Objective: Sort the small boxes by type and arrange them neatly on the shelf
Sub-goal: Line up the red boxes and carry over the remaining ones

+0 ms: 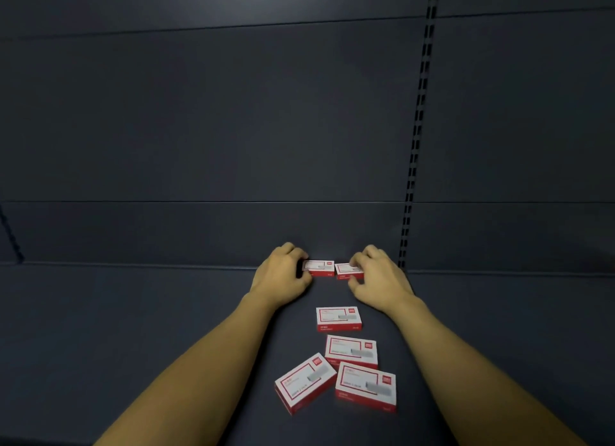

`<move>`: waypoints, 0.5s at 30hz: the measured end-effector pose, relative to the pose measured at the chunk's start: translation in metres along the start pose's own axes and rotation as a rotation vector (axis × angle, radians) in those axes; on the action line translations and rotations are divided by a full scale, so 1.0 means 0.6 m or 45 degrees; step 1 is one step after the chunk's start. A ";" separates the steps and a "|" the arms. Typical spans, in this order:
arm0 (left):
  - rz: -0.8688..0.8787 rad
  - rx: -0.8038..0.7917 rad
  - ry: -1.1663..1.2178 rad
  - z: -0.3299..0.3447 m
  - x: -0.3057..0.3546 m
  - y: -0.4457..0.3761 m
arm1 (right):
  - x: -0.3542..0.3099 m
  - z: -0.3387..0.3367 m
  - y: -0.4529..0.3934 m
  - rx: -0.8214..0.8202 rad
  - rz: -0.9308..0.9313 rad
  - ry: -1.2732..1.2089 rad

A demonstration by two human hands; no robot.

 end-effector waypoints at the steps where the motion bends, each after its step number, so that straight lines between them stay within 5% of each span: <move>1: 0.023 -0.014 -0.025 0.006 0.000 -0.002 | 0.002 0.002 0.000 0.005 -0.001 -0.012; 15: 0.008 -0.112 0.096 0.014 -0.015 -0.011 | 0.004 0.006 -0.002 -0.046 0.015 -0.029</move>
Point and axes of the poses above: each hand's wrist, its own y-axis away from the middle knuckle, its own z-axis out of the palm, x = y × z, the point moved 4 cm from there along -y, towards the middle knuckle, and after that the axes turned 4 degrees about -x, right-handed, at the moved point
